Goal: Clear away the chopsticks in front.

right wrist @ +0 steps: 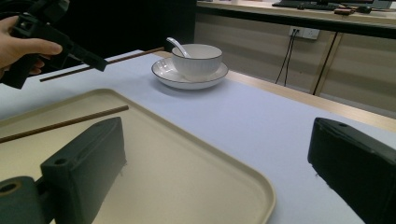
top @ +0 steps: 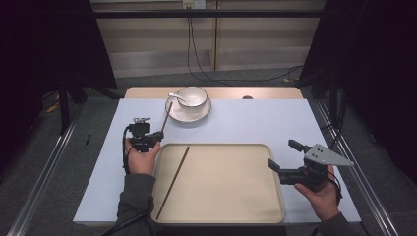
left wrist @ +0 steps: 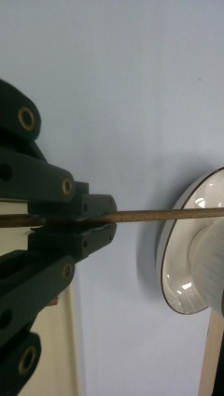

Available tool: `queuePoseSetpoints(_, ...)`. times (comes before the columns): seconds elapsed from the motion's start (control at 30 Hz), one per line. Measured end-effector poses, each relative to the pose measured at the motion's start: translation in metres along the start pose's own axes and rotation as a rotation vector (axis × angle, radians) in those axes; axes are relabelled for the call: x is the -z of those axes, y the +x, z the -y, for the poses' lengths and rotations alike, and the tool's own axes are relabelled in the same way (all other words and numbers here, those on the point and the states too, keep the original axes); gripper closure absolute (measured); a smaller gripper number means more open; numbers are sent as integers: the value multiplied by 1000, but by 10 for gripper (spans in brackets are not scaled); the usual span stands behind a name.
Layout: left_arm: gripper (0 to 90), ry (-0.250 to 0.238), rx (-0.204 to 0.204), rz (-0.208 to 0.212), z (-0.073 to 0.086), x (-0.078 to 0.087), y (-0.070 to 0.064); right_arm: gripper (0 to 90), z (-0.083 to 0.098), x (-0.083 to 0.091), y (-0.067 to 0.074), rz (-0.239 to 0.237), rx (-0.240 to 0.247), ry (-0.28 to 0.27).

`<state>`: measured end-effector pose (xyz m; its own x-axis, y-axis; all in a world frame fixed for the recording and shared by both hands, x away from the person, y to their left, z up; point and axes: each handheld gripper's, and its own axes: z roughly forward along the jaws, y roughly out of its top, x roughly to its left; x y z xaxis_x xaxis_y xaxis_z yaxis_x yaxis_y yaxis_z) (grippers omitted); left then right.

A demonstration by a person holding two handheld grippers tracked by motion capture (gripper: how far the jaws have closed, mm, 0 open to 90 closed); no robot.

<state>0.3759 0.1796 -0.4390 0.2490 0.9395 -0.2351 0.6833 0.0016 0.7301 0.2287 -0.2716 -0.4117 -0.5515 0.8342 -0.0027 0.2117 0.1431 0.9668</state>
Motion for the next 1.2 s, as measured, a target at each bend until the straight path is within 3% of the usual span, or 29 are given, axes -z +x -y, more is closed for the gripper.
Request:
queuePoseSetpoints(0.13,850,-7,38,5,9,10,1,40,0,0,0,-3,9,0)
queuePoseSetpoints(0.37,850,-32,37,13,19,24,-7,37,-1,0,2,-1,1,-10)
queuePoseSetpoints(0.47,850,-35,40,28,23,28,-10,33,-1,1,1,-22,11,-18)
queuePoseSetpoints(0.73,850,-16,50,40,38,37,-14,27,-1,0,3,-28,8,-18)
queuePoseSetpoints(0.87,850,-2,26,42,46,41,-18,26,-1,0,3,-24,10,-12)
queuePoseSetpoints(1.2,850,19,12,99,68,59,-25,26,0,-1,2,-24,4,-8)
